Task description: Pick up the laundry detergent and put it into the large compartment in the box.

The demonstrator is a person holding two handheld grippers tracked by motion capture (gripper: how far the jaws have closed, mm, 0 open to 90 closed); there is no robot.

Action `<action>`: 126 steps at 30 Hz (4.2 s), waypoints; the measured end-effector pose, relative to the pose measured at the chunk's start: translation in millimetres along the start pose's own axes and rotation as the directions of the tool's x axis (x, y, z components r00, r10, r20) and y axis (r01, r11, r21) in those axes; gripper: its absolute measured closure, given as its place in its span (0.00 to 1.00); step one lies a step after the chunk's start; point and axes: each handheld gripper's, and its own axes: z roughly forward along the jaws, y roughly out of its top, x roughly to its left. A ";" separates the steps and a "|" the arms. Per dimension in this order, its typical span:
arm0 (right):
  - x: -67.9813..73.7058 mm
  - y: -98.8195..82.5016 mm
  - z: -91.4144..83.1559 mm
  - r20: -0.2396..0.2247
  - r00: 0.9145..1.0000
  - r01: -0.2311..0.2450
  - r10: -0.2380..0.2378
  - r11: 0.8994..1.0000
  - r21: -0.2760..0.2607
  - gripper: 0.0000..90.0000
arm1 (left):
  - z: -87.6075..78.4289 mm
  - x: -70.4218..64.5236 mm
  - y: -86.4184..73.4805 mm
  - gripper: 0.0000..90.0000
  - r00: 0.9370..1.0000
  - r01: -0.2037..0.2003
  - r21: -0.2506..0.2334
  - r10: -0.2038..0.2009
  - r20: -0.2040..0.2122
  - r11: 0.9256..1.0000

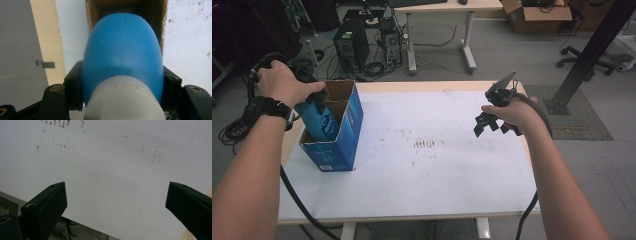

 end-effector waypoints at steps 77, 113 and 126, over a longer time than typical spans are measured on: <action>-5.3 -8.3 0.2 -0.009 1.000 -0.001 0.001 1.000 0.005 0.04 | 30.7 -12.3 0.6 0.34 1.000 -0.018 -0.004 0.018 -0.001 1.000; -1.9 -34.6 -13.0 -0.038 0.999 0.015 -0.017 0.999 -0.036 0.04 | -7.3 -161.0 -29.0 0.12 0.963 -0.251 -0.041 0.254 0.086 0.967; -6.9 -41.9 -15.6 -0.040 0.999 0.006 -0.008 0.999 -0.045 0.04 | 10.7 -189.8 -30.7 0.06 0.946 -0.298 -0.045 0.301 0.117 0.954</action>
